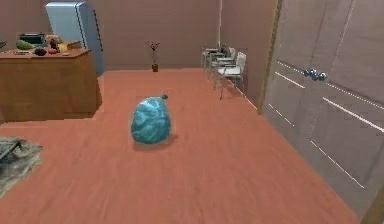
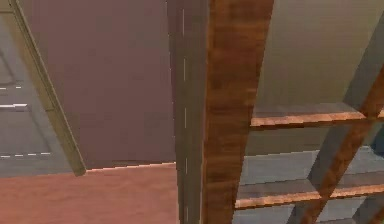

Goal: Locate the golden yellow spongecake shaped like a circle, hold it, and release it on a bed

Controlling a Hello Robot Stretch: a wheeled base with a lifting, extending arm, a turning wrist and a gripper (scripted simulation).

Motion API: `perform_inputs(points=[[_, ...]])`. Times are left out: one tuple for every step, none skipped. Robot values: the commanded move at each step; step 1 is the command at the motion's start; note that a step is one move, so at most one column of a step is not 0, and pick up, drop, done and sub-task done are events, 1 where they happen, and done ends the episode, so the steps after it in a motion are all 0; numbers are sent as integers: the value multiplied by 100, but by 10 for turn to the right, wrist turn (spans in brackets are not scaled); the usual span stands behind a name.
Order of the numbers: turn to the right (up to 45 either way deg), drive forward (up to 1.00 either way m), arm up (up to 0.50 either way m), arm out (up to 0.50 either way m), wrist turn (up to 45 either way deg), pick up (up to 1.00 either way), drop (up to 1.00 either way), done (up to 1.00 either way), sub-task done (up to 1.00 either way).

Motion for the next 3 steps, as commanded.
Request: perform_inputs(points=[[-330, 0, 0, 0, 0, 0, 0, 0, 0], [0, 100, 0, 0, 0, 0, 0, 0, 0], [-30, 0, 0, 0, 0, 0, 0, 0, 0]])
